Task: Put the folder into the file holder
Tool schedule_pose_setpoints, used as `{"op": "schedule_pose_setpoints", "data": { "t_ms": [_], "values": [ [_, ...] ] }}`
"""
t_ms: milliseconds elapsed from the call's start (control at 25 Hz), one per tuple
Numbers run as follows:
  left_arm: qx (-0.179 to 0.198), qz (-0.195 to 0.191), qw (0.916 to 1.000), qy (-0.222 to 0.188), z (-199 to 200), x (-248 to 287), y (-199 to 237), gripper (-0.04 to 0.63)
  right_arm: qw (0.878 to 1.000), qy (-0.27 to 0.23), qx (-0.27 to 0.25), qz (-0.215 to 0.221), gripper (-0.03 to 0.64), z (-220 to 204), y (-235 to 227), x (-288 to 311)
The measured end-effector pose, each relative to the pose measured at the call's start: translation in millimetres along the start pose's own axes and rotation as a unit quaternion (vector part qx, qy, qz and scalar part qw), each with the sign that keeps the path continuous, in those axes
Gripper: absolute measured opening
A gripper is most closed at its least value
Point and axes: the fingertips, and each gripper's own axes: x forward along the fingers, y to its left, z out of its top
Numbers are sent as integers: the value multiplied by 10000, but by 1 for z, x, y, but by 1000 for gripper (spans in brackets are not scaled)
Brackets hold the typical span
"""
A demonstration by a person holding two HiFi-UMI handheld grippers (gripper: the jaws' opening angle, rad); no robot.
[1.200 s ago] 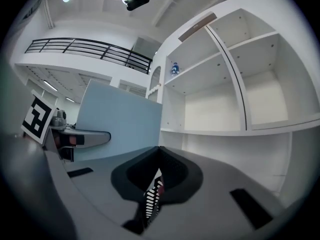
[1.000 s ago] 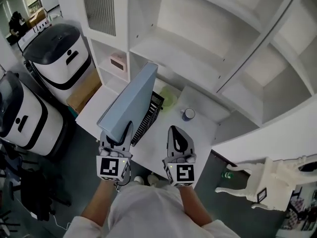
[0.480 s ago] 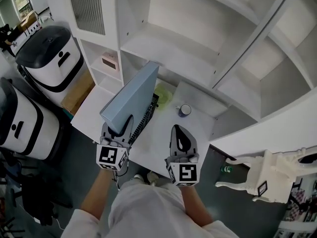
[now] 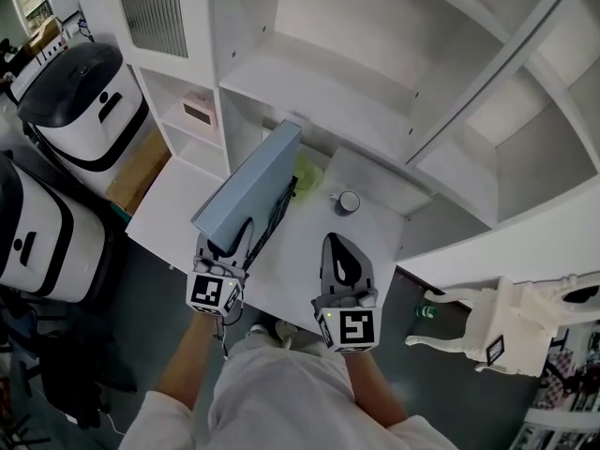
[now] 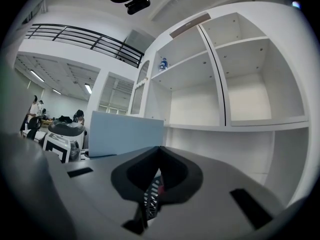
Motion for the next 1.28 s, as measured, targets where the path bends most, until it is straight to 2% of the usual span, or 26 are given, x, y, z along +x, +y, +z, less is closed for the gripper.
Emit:
{"op": "schedule_pose_setpoints", "data": {
  "t_ms": [480, 960, 1280],
  "values": [
    [22, -39, 10000, 47, -70, 3, 13, 143, 10000, 64, -26, 25, -5, -13, 9, 7],
    [236, -94, 9995, 161, -132, 4, 10, 144, 9997, -58, 32, -239, -5, -52, 3, 0],
    [125, -62, 9996, 244, -170, 5, 10, 144, 9993, 8, 27, -382, -5, -76, -6, -6]
  ]
}}
